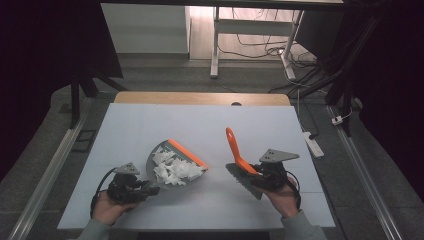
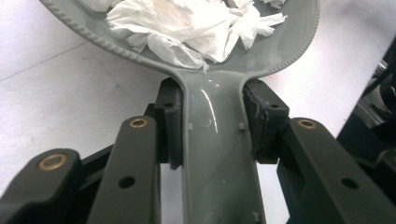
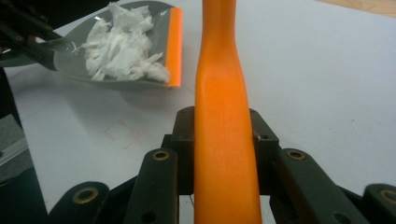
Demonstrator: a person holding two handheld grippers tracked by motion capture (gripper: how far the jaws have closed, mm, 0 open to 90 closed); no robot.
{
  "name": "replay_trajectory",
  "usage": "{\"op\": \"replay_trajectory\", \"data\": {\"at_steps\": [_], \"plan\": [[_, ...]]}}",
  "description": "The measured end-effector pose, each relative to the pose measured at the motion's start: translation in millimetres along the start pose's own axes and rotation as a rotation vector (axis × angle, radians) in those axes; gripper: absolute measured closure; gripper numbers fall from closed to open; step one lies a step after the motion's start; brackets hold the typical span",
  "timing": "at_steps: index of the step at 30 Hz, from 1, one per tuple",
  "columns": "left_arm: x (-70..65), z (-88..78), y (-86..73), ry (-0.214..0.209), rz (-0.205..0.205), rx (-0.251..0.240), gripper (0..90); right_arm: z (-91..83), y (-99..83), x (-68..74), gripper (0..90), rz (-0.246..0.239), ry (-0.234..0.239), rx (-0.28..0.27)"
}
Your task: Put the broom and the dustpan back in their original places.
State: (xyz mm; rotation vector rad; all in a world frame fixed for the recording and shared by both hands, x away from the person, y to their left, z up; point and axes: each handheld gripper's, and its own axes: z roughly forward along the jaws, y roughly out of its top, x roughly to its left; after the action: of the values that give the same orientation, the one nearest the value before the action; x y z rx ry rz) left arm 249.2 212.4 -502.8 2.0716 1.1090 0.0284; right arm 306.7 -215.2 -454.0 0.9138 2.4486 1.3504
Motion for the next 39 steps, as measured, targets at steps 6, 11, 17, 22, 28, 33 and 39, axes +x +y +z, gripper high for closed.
{"op": "replay_trajectory", "data": {"at_steps": [6, 11, 17, 22, 28, 33, 39], "plan": [[2.8, -1.7, -1.0, 0.032, -0.034, -0.016, 61.7, 2.5, -0.9, -2.4, 70.3, -0.002, 0.021, 0.015], [2.8, -2.8, -1.3, 0.049, -0.051, -0.032, 61.7, 1.7, -2.0, -5.1, 70.3, 0.01, 0.024, 0.02], [4.3, -4.5, -2.6, 0.077, -0.081, -0.052, 61.7, -0.5, -3.9, -6.3, 70.3, 0.022, 0.036, 0.023], [5.6, -5.5, -3.8, 0.1, -0.112, -0.073, 61.7, -2.1, -8.0, -7.8, 70.3, 0.031, 0.047, 0.023], [7.2, -3.3, -5.0, 0.139, -0.145, -0.083, 61.7, -1.2, -11.3, -8.0, 70.3, 0.043, 0.05, 0.034], [8.5, -0.9, -7.1, 0.163, -0.185, -0.095, 61.7, 1.3, -13.5, -6.5, 70.3, 0.042, 0.055, 0.04], [7.9, -0.8, -9.2, 0.189, -0.218, -0.121, 61.7, 2.1, -15.9, -6.2, 70.3, 0.048, 0.057, 0.05]]}}
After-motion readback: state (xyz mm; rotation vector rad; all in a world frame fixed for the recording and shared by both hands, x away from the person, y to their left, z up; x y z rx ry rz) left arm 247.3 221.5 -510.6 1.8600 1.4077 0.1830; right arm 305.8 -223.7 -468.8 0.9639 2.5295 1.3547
